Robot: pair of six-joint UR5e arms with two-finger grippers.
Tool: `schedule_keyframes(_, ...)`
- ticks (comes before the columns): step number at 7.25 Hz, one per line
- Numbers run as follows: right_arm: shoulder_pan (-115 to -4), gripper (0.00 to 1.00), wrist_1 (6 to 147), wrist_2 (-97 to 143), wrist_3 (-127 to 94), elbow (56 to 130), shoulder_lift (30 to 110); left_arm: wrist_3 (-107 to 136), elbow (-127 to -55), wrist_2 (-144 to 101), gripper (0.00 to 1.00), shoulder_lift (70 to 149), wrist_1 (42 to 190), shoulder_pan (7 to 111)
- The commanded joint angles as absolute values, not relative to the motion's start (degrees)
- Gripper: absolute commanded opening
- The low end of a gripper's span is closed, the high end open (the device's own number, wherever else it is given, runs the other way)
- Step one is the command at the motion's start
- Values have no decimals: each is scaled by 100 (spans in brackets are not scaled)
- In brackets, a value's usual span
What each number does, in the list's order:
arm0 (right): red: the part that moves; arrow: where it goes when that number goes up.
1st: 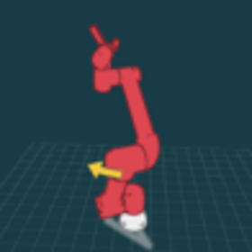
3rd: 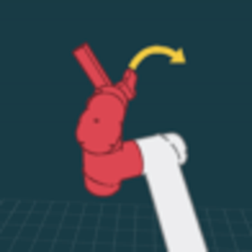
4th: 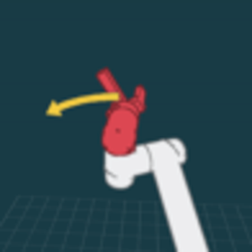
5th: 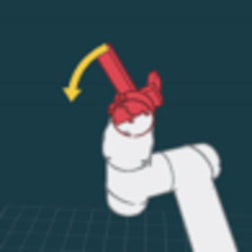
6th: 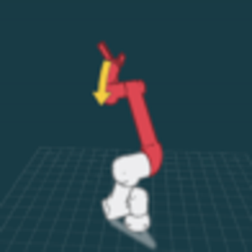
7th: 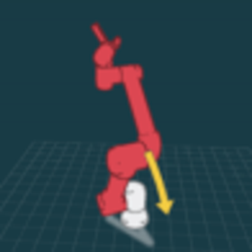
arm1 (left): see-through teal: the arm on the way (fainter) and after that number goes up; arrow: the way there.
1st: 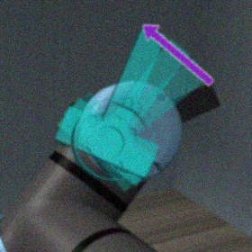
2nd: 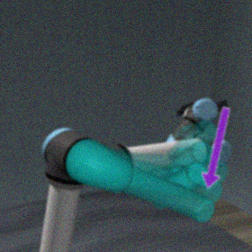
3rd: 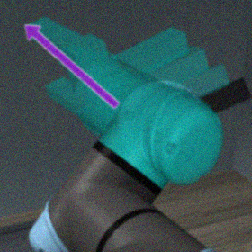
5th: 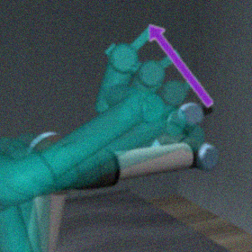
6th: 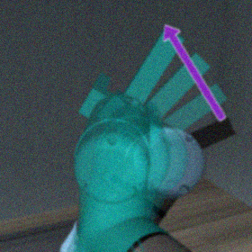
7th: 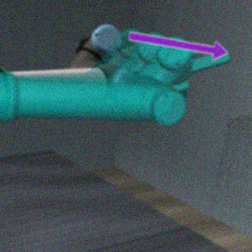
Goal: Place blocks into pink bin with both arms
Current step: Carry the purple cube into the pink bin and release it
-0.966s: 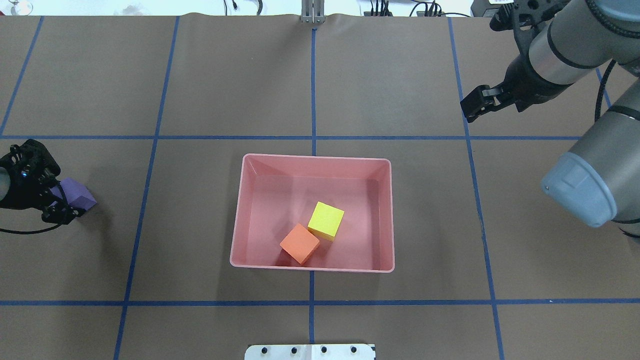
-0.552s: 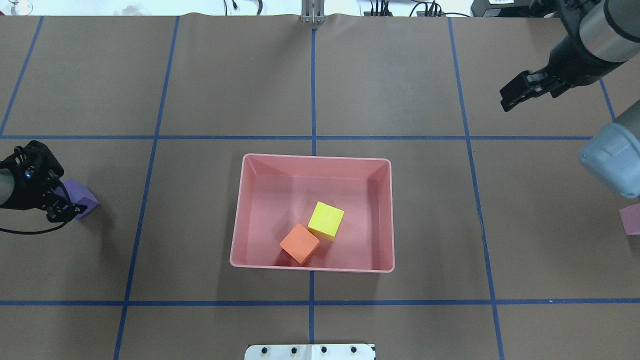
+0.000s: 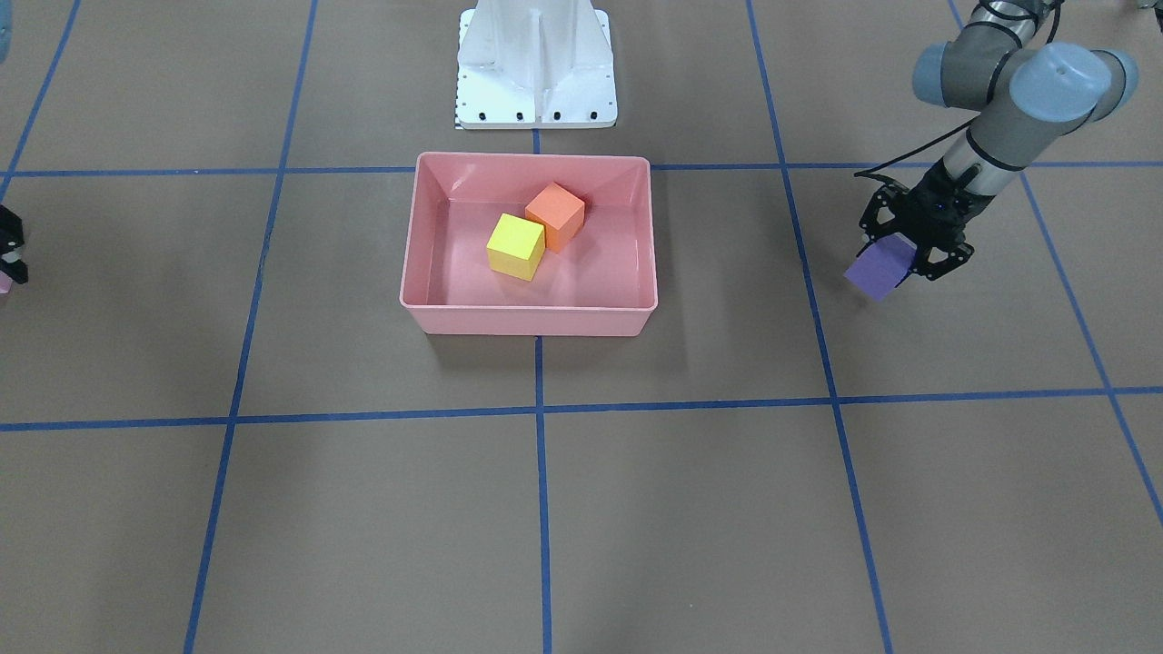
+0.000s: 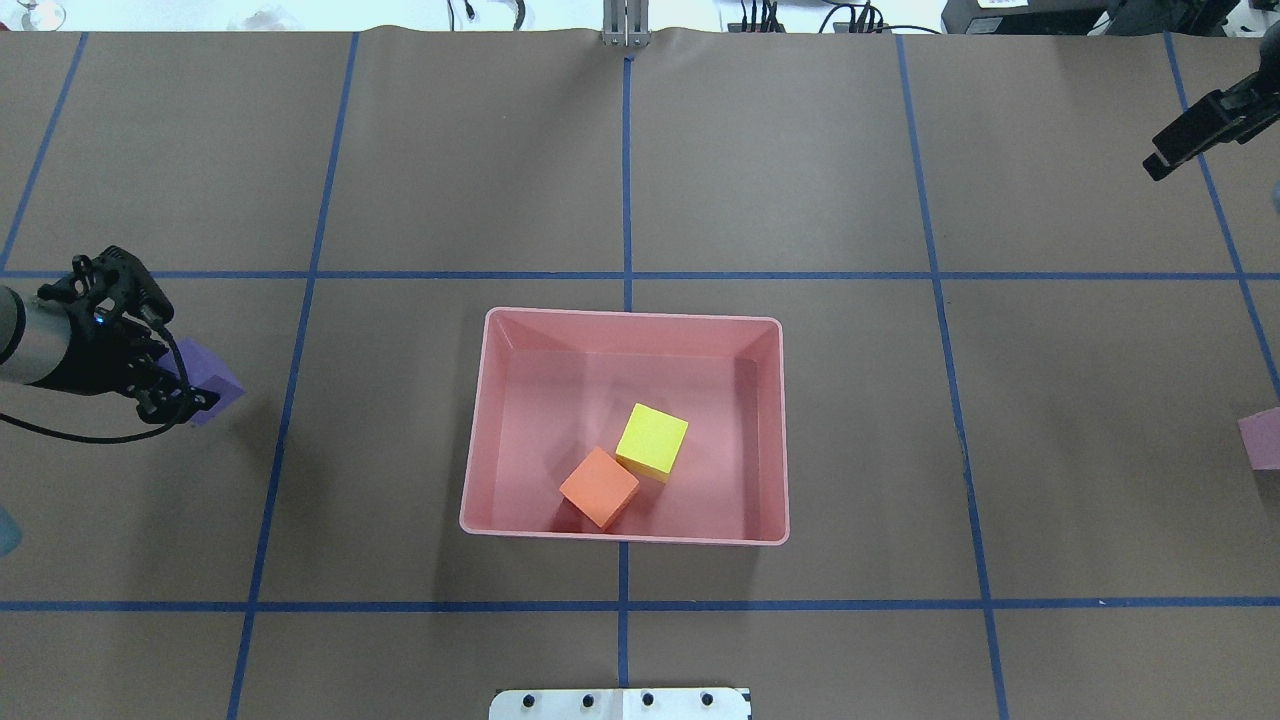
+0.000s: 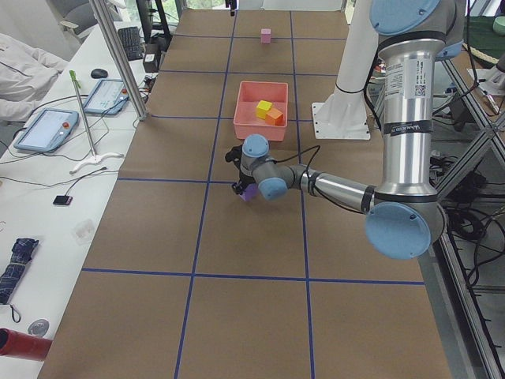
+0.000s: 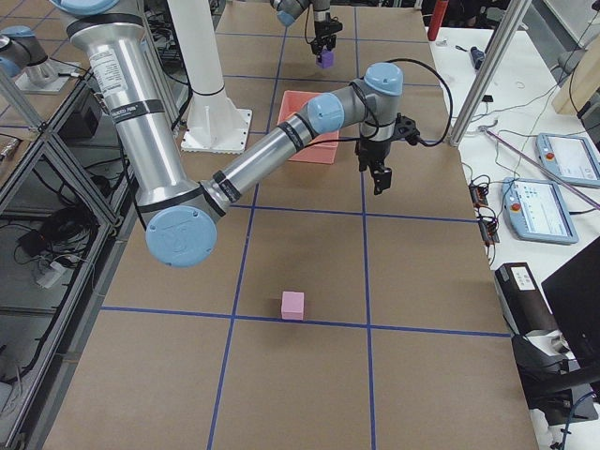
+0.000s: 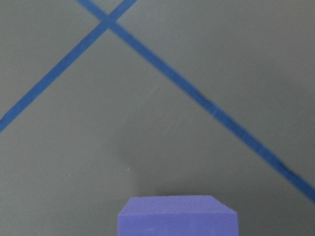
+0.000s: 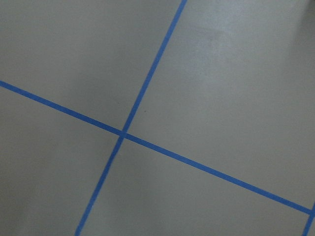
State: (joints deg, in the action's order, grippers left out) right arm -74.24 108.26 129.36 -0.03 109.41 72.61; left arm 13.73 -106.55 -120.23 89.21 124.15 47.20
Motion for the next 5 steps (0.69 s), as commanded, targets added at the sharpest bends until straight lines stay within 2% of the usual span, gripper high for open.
schedule_keyframes(1, -7681, 100, 10515, 13017, 544, 10793, 7749, 2113, -11739, -12050, 41, 10100, 10153, 4711)
schedule_keyframes(3, -7716, 100, 9549, 13130, 545, 10732, 8521, 2976, -11734, -12041, 42, 11577, 8865, 4545)
schedule_keyframes(5, -7778, 100, 8574, 13157, 536, 10705, 9339, 3687, -11533, -11962, 43, 12275, 8631, 4019)
